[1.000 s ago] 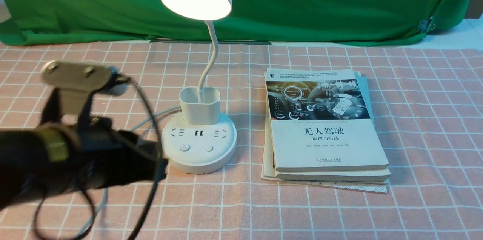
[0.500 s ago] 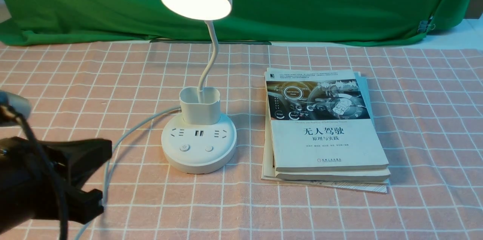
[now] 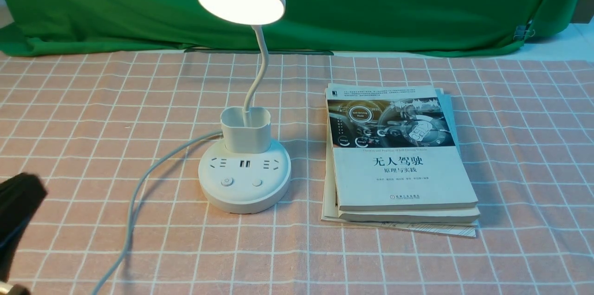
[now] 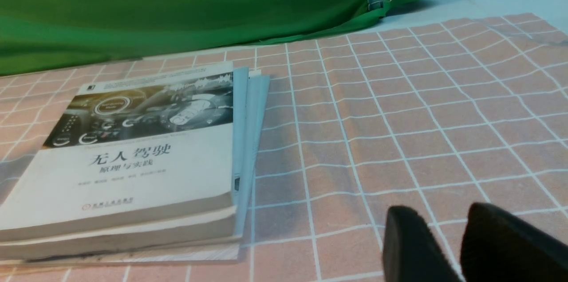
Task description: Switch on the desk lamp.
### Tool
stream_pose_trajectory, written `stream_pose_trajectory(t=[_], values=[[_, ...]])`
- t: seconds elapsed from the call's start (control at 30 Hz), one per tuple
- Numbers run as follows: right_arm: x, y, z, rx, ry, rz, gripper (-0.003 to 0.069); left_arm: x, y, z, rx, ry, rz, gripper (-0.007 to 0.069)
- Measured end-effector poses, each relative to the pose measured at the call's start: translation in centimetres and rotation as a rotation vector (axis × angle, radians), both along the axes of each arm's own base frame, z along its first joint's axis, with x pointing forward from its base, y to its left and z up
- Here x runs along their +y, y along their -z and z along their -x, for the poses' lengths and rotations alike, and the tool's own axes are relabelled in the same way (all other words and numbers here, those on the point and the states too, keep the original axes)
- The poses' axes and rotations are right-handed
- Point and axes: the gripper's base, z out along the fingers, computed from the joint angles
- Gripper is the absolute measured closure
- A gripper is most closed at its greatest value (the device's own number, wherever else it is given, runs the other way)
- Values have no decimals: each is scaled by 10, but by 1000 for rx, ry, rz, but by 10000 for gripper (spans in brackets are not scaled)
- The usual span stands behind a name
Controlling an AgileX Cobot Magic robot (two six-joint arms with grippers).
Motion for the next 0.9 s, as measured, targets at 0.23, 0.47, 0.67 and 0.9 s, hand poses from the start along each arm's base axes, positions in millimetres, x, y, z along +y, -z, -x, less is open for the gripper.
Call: stream_pose_trajectory(t=[0.23, 0.47, 0.67, 0.9], values=[[0, 0, 0, 0, 0, 0, 418, 17, 52, 10, -20, -246, 36, 605], [0, 0, 0, 0, 0, 0, 418, 20, 67, 8, 20, -293, 33, 605], [0, 0, 0, 0, 0, 0, 418, 20, 73, 9, 79, -295, 21, 603], [0, 0, 0, 0, 0, 0, 418, 20, 76, 9, 118, -296, 14, 603]])
